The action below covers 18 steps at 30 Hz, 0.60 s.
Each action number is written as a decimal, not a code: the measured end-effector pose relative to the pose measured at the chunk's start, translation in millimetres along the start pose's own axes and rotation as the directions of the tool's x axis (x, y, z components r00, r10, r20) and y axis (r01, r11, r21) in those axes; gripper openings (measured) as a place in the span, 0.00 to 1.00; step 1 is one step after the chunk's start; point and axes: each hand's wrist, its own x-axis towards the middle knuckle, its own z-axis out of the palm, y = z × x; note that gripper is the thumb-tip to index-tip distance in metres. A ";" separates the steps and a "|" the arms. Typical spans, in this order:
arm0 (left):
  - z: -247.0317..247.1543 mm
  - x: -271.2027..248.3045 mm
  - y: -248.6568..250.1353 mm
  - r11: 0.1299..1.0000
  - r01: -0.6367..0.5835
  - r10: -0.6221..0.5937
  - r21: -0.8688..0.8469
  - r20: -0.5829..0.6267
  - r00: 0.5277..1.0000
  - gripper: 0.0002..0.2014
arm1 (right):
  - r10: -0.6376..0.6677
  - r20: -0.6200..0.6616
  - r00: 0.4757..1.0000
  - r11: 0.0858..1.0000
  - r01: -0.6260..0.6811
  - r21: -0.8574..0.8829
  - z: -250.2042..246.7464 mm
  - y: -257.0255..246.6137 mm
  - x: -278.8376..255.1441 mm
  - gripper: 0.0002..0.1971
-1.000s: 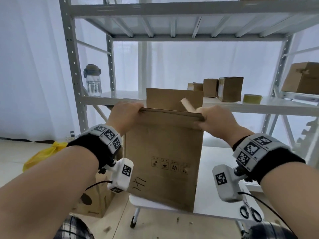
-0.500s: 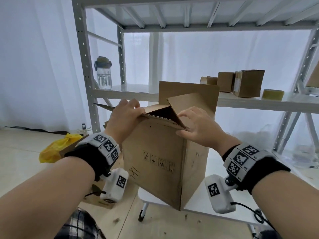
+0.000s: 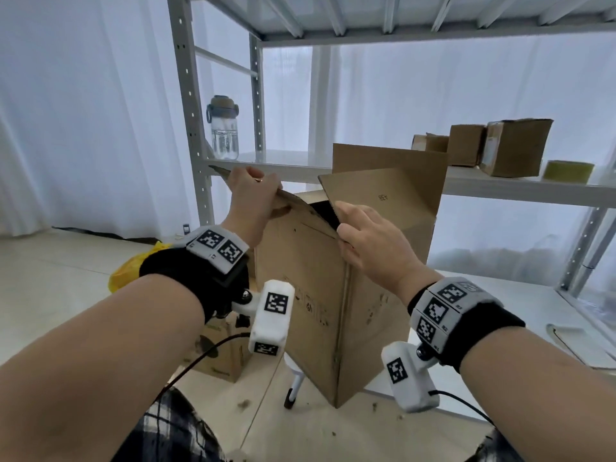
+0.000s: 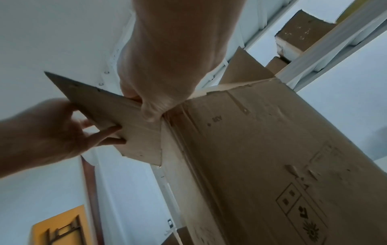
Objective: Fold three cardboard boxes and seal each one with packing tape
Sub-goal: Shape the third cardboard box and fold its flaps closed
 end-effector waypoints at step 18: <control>-25.4 72.2 -40.2 0.981 0.155 -0.144 -0.116 0.101 0.984 0.11 | 0.346 0.332 0.877 0.938 -0.327 -0.114 14.3 43.5 -10.3 0.53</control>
